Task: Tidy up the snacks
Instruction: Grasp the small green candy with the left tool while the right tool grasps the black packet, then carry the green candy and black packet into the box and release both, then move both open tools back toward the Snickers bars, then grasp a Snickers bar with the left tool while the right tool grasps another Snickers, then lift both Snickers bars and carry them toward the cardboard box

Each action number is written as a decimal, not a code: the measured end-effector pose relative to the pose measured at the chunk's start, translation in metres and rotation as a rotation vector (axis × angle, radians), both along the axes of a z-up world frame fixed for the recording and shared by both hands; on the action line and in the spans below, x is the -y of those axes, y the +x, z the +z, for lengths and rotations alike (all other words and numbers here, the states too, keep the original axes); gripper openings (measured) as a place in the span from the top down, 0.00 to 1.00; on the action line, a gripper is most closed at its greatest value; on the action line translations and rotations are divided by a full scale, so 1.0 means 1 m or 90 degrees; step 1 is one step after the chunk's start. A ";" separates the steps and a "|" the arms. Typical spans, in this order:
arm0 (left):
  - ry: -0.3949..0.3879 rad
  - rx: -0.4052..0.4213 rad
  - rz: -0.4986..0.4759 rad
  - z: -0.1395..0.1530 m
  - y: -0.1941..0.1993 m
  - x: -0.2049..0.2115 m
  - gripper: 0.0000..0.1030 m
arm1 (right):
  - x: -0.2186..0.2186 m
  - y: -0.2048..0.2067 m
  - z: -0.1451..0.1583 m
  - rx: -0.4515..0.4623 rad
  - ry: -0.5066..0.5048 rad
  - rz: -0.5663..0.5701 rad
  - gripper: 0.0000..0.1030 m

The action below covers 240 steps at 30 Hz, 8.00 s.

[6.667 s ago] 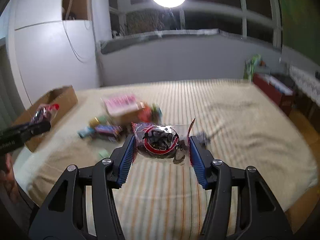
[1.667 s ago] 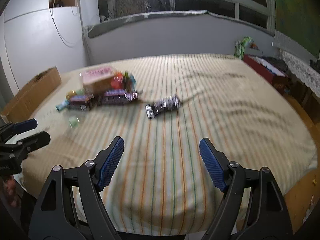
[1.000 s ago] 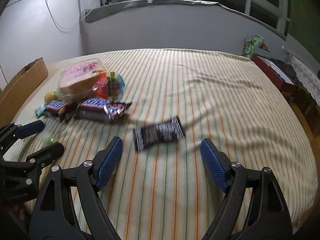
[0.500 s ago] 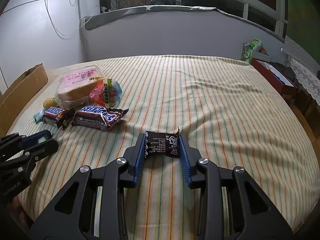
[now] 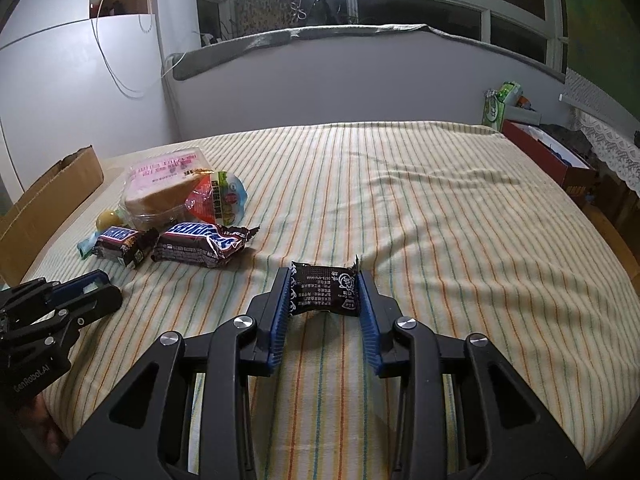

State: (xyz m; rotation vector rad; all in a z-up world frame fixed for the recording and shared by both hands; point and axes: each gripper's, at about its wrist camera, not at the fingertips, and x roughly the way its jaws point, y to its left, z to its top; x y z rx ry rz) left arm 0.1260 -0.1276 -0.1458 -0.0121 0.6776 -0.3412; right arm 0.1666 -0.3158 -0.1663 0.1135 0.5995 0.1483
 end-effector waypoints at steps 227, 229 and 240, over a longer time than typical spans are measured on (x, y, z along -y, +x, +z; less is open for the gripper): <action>-0.054 0.032 0.027 0.062 -0.024 -0.042 0.52 | -0.067 -0.058 0.071 0.044 -0.010 0.054 0.71; -0.065 0.053 0.030 0.080 -0.030 -0.051 0.52 | -0.067 -0.068 0.097 0.072 -0.021 0.047 0.71; -0.077 0.145 0.089 0.151 -0.055 -0.127 0.52 | -0.080 -0.099 0.150 0.140 -0.032 0.052 0.71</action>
